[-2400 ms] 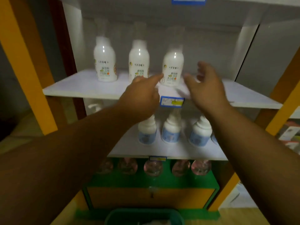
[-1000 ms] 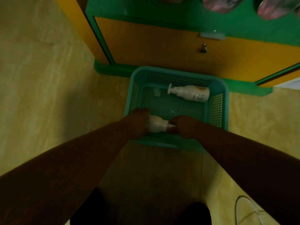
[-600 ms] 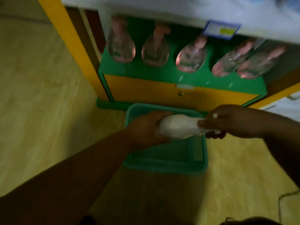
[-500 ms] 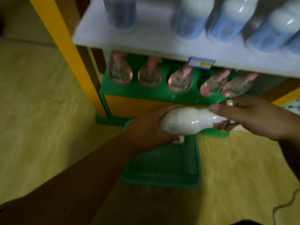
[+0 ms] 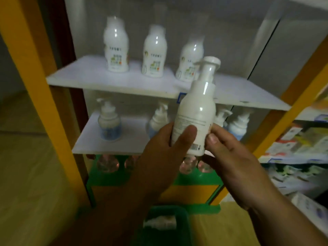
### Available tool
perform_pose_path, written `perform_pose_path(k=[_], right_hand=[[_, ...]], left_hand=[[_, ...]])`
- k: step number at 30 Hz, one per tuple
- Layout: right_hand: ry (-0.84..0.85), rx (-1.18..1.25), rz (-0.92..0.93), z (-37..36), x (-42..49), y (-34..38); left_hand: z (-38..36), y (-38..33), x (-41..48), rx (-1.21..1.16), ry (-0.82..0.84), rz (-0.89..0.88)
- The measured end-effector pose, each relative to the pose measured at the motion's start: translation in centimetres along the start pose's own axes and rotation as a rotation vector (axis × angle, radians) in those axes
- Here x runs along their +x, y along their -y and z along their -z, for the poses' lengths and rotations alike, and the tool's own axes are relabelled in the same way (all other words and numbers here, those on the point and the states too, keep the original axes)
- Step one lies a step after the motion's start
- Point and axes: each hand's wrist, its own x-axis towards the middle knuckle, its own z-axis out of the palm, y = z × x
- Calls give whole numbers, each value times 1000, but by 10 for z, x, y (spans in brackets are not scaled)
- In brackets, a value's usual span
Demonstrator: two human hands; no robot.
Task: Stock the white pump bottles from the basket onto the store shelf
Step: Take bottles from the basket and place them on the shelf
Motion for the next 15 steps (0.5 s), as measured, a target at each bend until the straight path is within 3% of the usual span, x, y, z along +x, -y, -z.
perform_pose_path(k=[5,15], right_hand=[[-59,-35,102,13,10,29],[-186,-3,216,31,31,53]], left_hand=[[-13,-21,20,-211,-14,48],[-34,-54,68,-51,-16,-116]])
